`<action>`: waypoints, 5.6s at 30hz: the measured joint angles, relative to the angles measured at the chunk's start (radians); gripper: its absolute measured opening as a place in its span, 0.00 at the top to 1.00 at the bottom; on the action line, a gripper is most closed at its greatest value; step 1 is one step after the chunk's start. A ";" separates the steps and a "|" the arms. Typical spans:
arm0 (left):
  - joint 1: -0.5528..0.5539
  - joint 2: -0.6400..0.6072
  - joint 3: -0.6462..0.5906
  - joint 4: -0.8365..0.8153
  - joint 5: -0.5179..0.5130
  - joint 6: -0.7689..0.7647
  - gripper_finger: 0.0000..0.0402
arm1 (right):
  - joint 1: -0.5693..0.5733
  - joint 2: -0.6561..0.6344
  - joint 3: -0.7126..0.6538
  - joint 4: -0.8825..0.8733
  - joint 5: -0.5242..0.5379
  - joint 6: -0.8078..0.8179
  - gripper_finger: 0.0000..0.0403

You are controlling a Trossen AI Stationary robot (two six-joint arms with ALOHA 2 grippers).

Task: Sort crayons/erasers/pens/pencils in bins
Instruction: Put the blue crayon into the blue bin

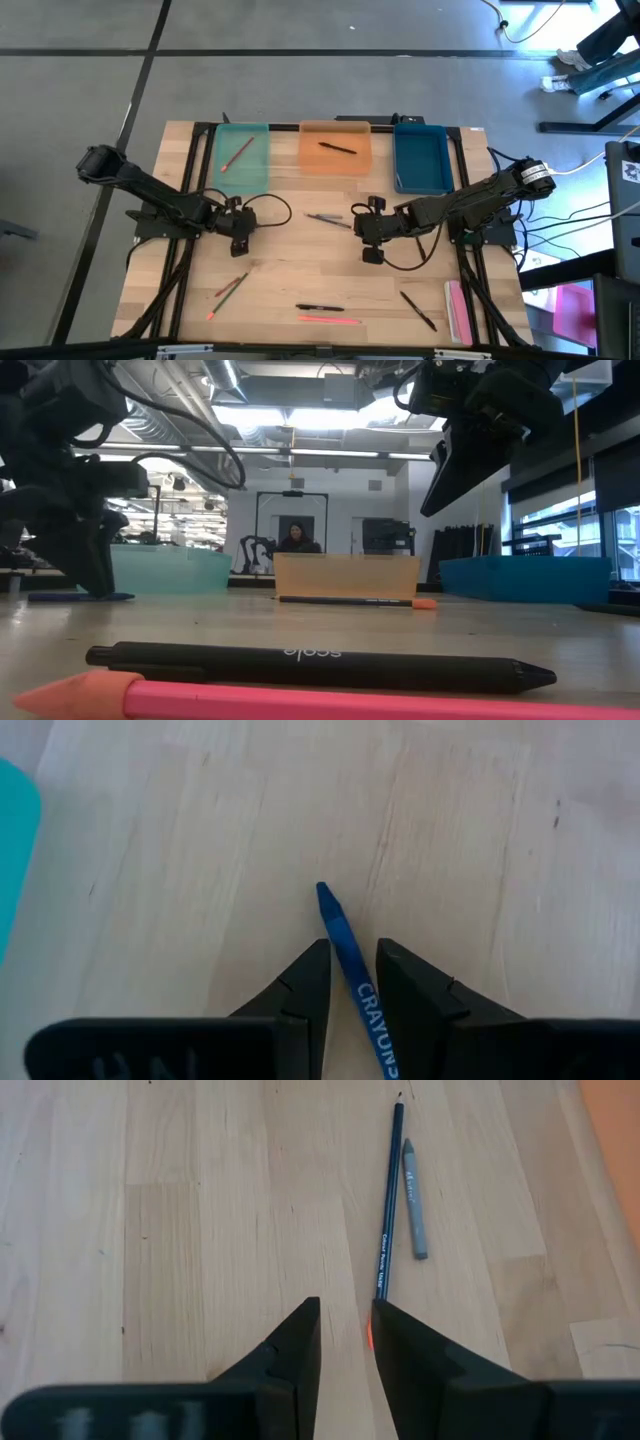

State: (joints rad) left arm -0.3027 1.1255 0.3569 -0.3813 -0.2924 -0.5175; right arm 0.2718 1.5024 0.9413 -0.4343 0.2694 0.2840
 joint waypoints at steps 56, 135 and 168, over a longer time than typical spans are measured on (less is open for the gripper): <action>0.002 0.001 -0.031 0.031 -0.015 -0.099 1.00 | 0.000 0.000 0.000 0.004 0.000 0.030 0.76; 0.037 0.000 0.136 0.263 -0.040 0.190 0.98 | -0.180 0.540 0.348 0.709 -0.159 -0.681 0.76; 0.037 0.000 0.136 0.262 -0.040 0.189 0.98 | -0.187 0.585 0.348 0.775 -0.177 -0.681 0.77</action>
State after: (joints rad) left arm -0.2657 1.1255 0.4931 -0.1188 -0.3325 -0.3281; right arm 0.0853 2.0872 1.2892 0.3408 0.0929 -0.3973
